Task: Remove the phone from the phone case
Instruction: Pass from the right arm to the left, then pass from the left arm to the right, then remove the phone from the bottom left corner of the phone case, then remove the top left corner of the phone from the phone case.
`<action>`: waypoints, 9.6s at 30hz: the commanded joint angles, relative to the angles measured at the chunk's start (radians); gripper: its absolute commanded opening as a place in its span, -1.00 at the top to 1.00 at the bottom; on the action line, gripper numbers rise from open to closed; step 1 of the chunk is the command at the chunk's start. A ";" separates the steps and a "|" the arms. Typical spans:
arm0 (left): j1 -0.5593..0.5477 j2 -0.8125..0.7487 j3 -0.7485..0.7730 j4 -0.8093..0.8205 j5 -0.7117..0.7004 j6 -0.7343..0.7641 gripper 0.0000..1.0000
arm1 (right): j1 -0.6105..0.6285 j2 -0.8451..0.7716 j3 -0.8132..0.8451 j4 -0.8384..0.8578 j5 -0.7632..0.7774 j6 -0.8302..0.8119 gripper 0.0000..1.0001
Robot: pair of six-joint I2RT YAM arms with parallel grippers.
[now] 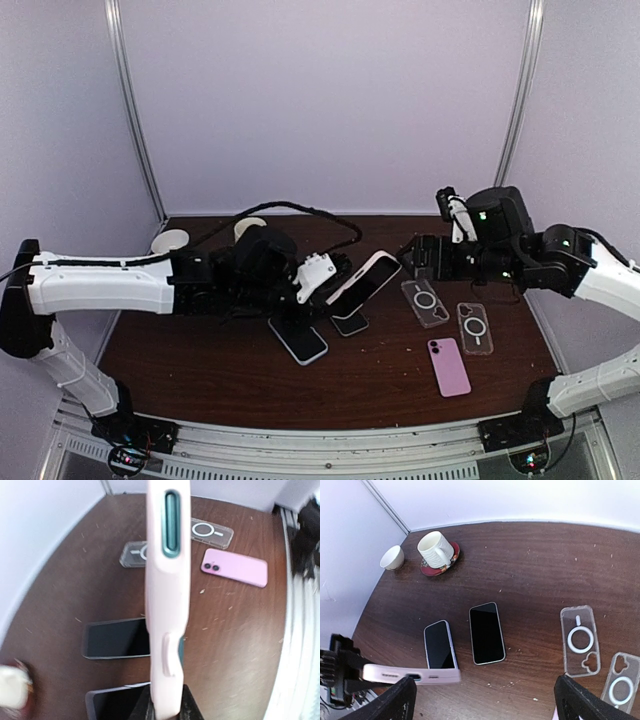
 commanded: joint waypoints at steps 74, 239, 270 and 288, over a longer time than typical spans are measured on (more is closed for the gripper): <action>0.245 -0.279 -0.211 0.318 0.423 0.966 1.00 | 0.302 0.058 -0.046 0.348 -0.199 -1.287 0.92; 0.087 -0.259 -0.128 0.005 0.801 1.095 0.42 | 0.057 -0.102 -0.131 0.363 -0.958 -0.939 1.00; 0.087 -0.272 -0.155 0.061 0.661 1.118 0.61 | 0.157 -0.107 -0.172 0.422 -0.854 -0.903 1.00; 0.143 -0.389 -0.227 0.350 0.414 1.021 0.54 | 0.091 -0.390 -0.227 0.370 -0.464 -1.080 1.00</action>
